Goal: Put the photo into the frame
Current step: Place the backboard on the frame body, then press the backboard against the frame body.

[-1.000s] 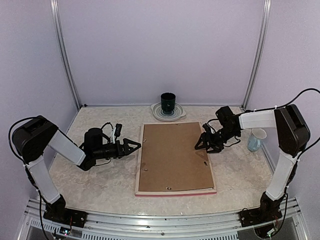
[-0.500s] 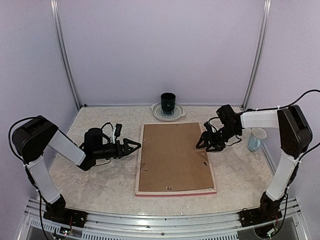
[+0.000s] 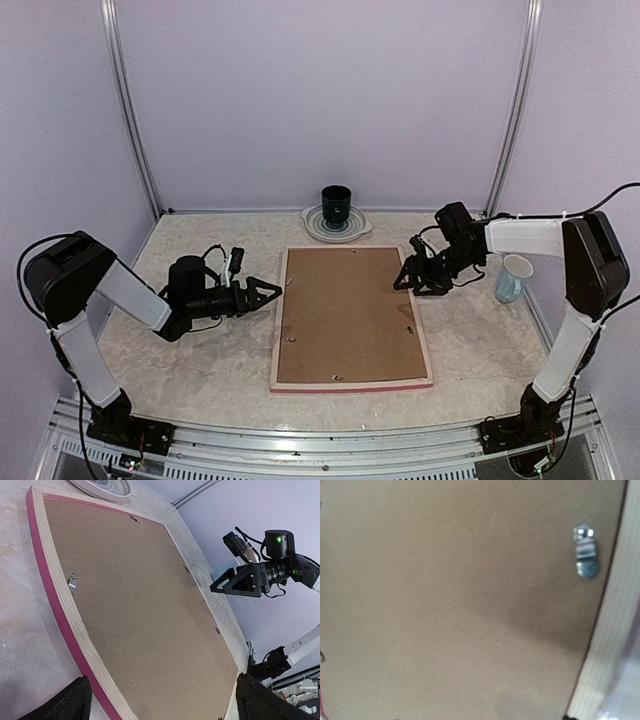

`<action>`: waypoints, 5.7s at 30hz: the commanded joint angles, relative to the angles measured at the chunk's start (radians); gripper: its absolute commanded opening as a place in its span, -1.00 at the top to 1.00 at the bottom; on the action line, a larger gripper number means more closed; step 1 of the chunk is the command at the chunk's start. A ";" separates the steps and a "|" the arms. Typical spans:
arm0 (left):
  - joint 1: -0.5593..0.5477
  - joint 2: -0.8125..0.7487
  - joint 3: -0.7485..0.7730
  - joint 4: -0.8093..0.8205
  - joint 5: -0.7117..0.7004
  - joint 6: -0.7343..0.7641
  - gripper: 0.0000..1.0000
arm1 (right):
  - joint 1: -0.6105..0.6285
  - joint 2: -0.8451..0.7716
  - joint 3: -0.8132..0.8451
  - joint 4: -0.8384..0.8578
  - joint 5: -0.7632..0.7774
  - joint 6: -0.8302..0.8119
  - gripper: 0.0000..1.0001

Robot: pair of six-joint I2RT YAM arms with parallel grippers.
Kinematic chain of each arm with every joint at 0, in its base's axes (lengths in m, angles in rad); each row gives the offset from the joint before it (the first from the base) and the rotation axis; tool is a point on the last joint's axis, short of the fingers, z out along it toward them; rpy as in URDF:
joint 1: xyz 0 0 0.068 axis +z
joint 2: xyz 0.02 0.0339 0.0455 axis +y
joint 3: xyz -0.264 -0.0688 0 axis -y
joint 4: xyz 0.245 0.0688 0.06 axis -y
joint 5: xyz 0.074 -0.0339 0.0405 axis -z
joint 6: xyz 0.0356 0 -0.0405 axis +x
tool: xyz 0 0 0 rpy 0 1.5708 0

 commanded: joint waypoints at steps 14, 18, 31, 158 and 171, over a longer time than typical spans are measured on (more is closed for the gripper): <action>-0.002 0.005 0.024 -0.026 -0.019 0.022 -0.98 | 0.011 -0.036 -0.081 -0.006 0.286 -0.011 -0.11; -0.002 0.007 0.025 -0.025 -0.020 0.022 -0.98 | 0.011 -0.035 -0.101 0.001 0.305 -0.011 -0.08; -0.002 0.012 0.026 -0.023 -0.015 0.021 -0.98 | 0.039 -0.018 -0.133 0.018 0.324 -0.013 -0.05; -0.235 0.149 0.865 -1.185 -0.956 0.373 -0.98 | 0.193 0.119 0.272 0.004 0.683 -0.085 -0.76; -0.155 -0.080 0.459 -0.910 -0.669 0.231 -0.98 | 0.143 -0.051 -0.033 0.141 0.474 -0.047 -0.70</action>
